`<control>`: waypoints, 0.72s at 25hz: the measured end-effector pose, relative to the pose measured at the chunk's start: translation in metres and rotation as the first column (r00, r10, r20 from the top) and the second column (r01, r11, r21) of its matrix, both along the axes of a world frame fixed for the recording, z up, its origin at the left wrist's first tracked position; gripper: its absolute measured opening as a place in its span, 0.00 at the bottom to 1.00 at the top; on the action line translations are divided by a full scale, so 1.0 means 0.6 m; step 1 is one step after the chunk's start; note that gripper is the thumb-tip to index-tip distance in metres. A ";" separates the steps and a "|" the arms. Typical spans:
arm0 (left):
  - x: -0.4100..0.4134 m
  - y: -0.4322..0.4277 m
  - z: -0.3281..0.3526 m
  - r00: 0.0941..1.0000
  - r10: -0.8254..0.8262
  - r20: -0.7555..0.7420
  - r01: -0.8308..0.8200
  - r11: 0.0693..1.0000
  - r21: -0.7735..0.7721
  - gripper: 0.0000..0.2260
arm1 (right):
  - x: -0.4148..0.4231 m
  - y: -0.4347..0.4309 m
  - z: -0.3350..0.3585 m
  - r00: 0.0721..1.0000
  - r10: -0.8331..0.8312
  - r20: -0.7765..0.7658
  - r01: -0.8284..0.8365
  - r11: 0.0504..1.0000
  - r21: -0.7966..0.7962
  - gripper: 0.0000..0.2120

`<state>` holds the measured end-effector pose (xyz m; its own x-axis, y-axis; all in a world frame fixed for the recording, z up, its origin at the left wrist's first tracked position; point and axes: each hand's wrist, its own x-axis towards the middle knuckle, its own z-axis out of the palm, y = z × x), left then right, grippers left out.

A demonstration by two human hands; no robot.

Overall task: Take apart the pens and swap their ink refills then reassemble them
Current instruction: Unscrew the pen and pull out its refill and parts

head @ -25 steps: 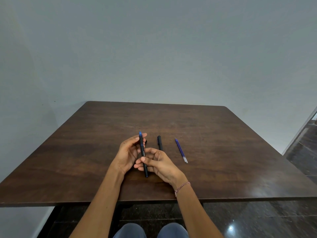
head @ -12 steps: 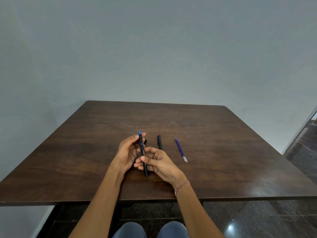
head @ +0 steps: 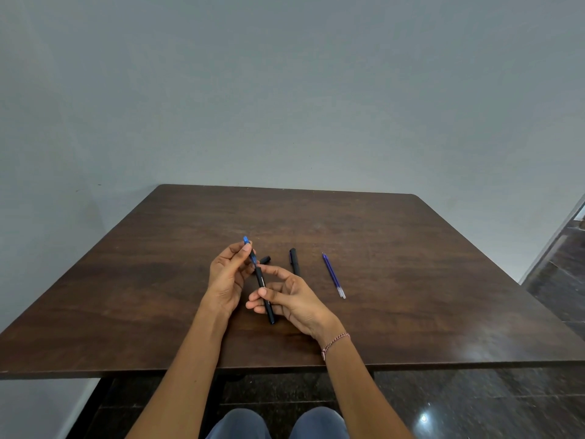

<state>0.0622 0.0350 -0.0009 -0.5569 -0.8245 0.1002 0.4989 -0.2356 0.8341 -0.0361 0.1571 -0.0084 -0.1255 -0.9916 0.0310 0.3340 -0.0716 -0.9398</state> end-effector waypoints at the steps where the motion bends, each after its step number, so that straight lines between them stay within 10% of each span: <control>1: 0.000 0.000 0.001 1.000 0.011 0.001 -0.011 1.000 0.006 0.04 | 0.000 0.001 0.000 1.000 0.006 -0.006 -0.006 1.000 0.001 0.20; 15: 0.015 -0.014 0.002 0.942 0.267 -0.205 -0.212 0.943 0.256 0.03 | -0.001 0.002 0.000 0.997 0.054 -0.053 -0.054 0.999 0.001 0.19; 18: 0.007 -0.017 -0.005 0.917 0.395 -0.051 -0.390 0.917 0.077 0.03 | 0.001 0.003 0.002 0.999 0.025 -0.045 -0.026 1.000 -0.008 0.19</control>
